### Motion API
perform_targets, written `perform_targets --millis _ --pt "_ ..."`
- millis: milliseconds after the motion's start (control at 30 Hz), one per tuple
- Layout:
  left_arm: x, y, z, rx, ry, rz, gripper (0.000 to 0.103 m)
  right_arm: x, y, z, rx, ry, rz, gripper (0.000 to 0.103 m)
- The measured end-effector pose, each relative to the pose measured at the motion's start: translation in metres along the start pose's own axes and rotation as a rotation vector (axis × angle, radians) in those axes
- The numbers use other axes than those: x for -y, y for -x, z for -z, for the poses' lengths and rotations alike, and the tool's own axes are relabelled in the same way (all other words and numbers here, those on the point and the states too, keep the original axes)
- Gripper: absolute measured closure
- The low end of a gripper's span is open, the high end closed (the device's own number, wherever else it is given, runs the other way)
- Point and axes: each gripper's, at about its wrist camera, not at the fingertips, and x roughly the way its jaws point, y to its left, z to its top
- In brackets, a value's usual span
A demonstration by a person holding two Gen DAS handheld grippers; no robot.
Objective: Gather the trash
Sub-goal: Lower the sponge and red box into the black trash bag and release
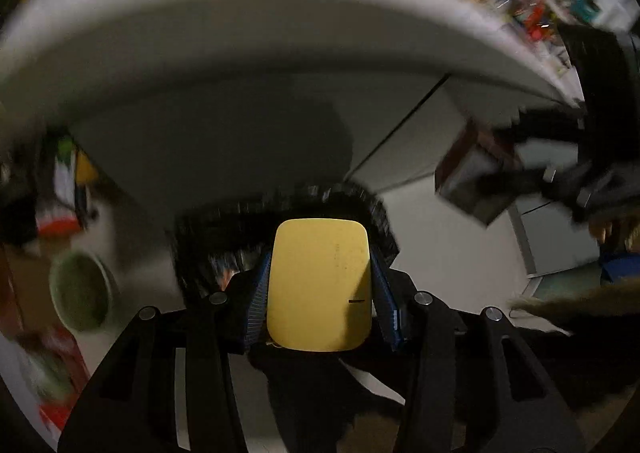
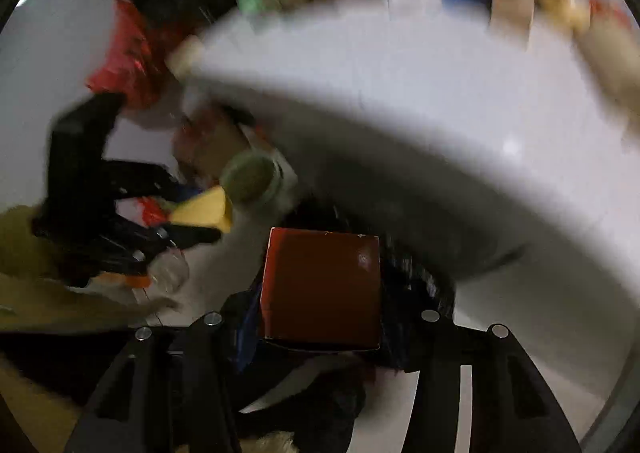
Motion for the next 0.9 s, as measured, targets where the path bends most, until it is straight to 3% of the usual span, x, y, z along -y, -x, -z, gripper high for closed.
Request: perform_targets --millis 100,167,200,233,300,400,533,667,733,767,833,900 --pt "-0.019 -0.052 0.009 -0.091 0.073 -0.028 0.058 0.018 -0.065 0.018 -0.07 -0.091 0.05 0.052" --pt "-0.036 -0.084 0.01 -0.149 0.136 -0.046 0.048 0.027 -0.098 0.023 -0.101 -0.129 0.102 0.05" --pt "-0.042 -0.093 0.01 -0.16 0.152 -0.061 0.042 0.03 -0.114 0.024 -0.114 -0.141 0.141 0.038" --pt "-0.051 -0.106 0.009 -0.175 0.173 -0.07 0.032 0.033 -0.127 0.023 -0.133 -0.157 0.193 0.032" --pt "-0.06 -0.119 0.009 -0.196 0.2 -0.088 0.032 0.037 -0.135 0.022 -0.126 -0.181 0.205 0.024" --pt "-0.073 -0.128 0.008 -0.22 0.224 -0.117 0.032 0.043 -0.133 0.02 -0.131 -0.188 0.22 0.023" --pt "-0.065 -0.1 0.009 -0.177 0.189 -0.115 0.032 0.039 -0.093 0.01 -0.079 -0.189 0.191 0.023" --pt "-0.044 -0.051 0.004 -0.105 0.126 -0.106 0.028 0.016 -0.004 -0.009 0.079 -0.145 0.09 0.023" --pt "-0.03 -0.016 0.001 -0.046 0.096 -0.106 0.02 0.004 0.043 -0.021 0.172 -0.121 0.042 0.018" --pt "-0.023 -0.001 0.0 -0.016 0.083 -0.097 0.019 -0.002 0.067 -0.028 0.23 -0.107 0.021 0.007" --pt "-0.013 0.016 -0.003 0.022 0.068 -0.085 0.017 -0.009 0.113 -0.047 0.369 -0.067 0.039 0.005" --pt "-0.001 0.035 -0.009 0.073 0.05 -0.094 0.017 -0.007 0.137 -0.069 0.461 -0.061 0.131 0.005"
